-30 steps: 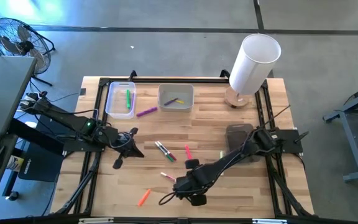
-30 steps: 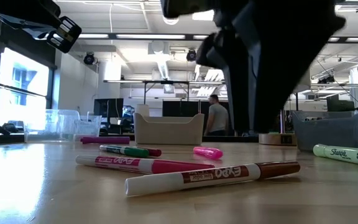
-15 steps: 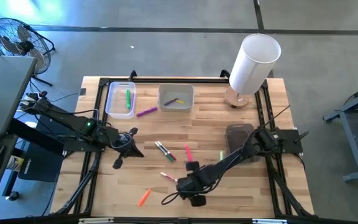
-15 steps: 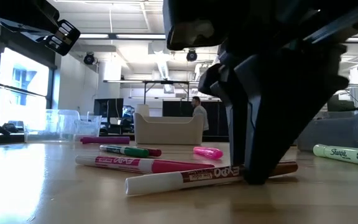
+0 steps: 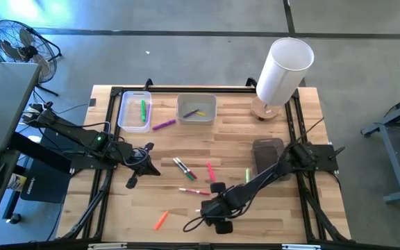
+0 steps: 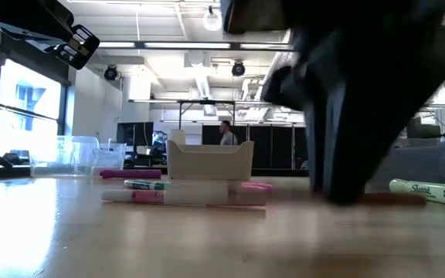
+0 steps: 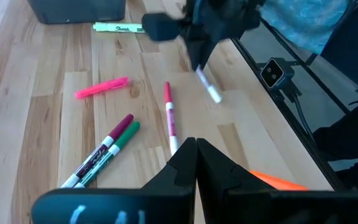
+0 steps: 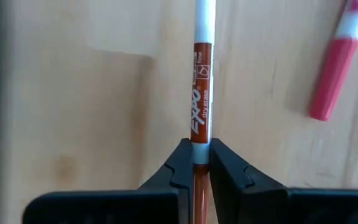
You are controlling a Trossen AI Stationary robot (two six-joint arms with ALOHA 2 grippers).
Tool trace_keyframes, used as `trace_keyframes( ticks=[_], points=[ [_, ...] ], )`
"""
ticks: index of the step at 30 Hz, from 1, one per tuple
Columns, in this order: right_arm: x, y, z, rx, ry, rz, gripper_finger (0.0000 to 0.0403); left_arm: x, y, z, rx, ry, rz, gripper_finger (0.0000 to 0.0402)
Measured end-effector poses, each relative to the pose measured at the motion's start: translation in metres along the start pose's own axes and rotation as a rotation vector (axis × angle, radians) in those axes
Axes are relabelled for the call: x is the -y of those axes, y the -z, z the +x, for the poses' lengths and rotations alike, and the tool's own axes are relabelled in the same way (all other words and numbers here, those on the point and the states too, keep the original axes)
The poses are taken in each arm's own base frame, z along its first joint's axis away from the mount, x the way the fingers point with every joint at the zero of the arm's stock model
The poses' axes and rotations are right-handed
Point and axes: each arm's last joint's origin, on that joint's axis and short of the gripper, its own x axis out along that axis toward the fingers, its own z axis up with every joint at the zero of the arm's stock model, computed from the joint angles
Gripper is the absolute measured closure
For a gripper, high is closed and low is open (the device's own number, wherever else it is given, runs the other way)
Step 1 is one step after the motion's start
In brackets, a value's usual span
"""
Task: Pick & Place Markers
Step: Put the brown marker into the black bin
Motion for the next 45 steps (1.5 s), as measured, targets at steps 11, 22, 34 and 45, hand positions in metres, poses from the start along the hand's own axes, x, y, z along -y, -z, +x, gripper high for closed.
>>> trace_keyframes(
  ticks=[11,22,34,45],
  points=[
    [0.019,0.005,-0.091,0.105,0.11,0.275,0.0383,0.001,-0.001,0.0,0.01,0.017,-0.001,0.0401],
    [0.072,0.095,-0.187,0.237,0.312,0.717,0.0383,0.001,-0.003,0.0,0.033,0.022,-0.001,0.0401],
    [0.121,0.213,-0.139,0.078,0.194,1.268,0.0383,-0.001,-0.004,0.0,0.048,-0.034,-0.006,0.0401],
    [0.127,0.231,-0.113,0.015,0.219,1.345,0.0317,-0.002,-0.004,0.0,0.057,-0.084,-0.007,0.0401]
  ],
)
